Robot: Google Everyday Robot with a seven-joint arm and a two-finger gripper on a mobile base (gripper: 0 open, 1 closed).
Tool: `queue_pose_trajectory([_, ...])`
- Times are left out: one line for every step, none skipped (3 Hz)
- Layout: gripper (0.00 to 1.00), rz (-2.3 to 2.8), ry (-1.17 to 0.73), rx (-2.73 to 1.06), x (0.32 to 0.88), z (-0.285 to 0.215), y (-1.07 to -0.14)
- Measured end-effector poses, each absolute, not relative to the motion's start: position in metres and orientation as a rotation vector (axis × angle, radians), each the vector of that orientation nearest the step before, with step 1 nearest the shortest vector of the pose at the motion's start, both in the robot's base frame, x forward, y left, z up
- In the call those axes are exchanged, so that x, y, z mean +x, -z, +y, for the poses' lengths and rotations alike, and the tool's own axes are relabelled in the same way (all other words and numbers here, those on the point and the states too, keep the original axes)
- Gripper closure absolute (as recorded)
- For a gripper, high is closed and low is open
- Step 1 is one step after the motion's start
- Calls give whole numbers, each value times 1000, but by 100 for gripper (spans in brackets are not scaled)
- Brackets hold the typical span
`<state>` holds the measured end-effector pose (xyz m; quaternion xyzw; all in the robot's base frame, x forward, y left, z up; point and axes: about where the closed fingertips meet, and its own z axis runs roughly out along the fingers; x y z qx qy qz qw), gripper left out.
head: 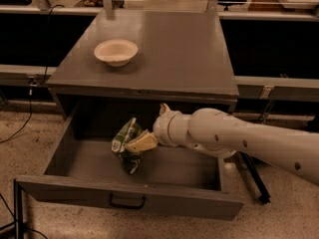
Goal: Pick green jalapeno chip bag from top drawer and place on counter
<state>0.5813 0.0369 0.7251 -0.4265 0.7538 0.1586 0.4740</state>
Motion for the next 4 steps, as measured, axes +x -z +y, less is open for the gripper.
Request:
queue_pose_trajectory([0,1777,-378,-1054,589,33,-722])
queue_pose_trajectory([0,1682,-461,-1083,576,50,-717])
queue_pose_trajectory([0,1667,-484,-1089,572,61,-719])
queue_pose_trajectory([0,1680,-509,-1103,571,61,-719])
